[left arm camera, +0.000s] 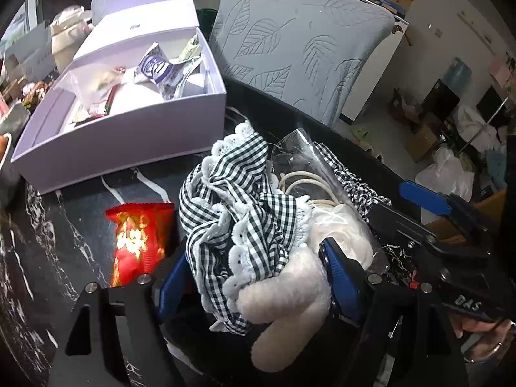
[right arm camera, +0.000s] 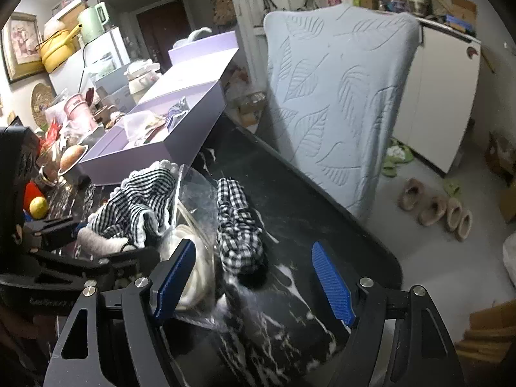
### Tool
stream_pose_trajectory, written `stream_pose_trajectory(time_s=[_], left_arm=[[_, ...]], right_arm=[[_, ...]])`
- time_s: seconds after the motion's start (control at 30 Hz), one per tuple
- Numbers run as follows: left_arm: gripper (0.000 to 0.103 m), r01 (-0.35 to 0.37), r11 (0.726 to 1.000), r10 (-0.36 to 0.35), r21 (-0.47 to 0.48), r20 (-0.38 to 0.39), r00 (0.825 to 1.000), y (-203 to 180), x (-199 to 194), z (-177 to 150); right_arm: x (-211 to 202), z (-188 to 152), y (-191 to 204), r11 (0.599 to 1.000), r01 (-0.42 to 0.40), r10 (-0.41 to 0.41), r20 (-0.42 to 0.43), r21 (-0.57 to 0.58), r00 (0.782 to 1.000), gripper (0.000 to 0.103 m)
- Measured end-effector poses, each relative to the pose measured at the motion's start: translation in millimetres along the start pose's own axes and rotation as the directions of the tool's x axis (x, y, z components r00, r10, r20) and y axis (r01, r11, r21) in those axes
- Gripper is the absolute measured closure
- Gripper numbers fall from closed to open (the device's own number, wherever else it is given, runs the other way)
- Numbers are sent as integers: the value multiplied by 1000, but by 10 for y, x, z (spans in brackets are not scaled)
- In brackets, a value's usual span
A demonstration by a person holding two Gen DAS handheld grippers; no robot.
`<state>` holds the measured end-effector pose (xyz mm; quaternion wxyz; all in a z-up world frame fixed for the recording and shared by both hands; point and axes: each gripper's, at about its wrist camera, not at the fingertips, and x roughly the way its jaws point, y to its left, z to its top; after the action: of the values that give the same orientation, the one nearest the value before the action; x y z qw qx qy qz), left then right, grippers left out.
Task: Organize soft objects
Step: 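Grasp the gingham cloth with plush using the left tool while the right tool grasps the gingham scrunchie, then lift both gingham items and carry them toward the open white box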
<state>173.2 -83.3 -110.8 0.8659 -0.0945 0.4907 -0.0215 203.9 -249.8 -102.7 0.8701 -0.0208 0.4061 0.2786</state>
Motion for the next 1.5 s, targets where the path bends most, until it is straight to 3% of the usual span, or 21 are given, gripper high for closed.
stream_pose_trajectory(time_s=[0.03,0.13,0.27,0.37,0.6,0.87,1.23,1.33,1.47,1.5], left_arm=[[26,9,1000,-9,-8,1,1000,21,-1,-4],[40,18,1000,-18,-11,11,1000,56,-16,-9],[48,10,1000,-10,3,21,1000,57,-82,-30],[50,23,1000,-23,8,38,999,47,-189,-63],[50,29,999,-32,27,88,996,27,-513,-229],[50,21,999,-24,26,104,994,65,-764,-477],[50,-7,999,7,-43,8,1000,364,-758,-884],[50,-15,999,14,-49,-14,1000,384,-707,-962],[45,-27,999,26,-43,-21,999,378,-658,-985],[42,-28,999,27,-38,-30,999,369,-631,-975]], right_arm=[[34,13,-8,1000,-13,13,-4,4,1000,31],[131,28,-73,998,-51,52,-29,45,998,48],[182,-9,-111,995,-66,70,-53,75,996,76],[115,-37,-87,996,-47,50,-40,71,998,83],[-126,-170,-42,996,9,-7,-17,89,1000,83],[-532,-428,96,994,2,-4,18,108,1000,84],[-555,-793,438,994,-66,72,-69,83,995,84],[-523,-815,498,998,-38,42,-76,47,996,82],[-490,-772,562,1000,-5,5,-65,1,998,60],[-482,-766,572,1000,-5,5,-61,-4,998,59]])
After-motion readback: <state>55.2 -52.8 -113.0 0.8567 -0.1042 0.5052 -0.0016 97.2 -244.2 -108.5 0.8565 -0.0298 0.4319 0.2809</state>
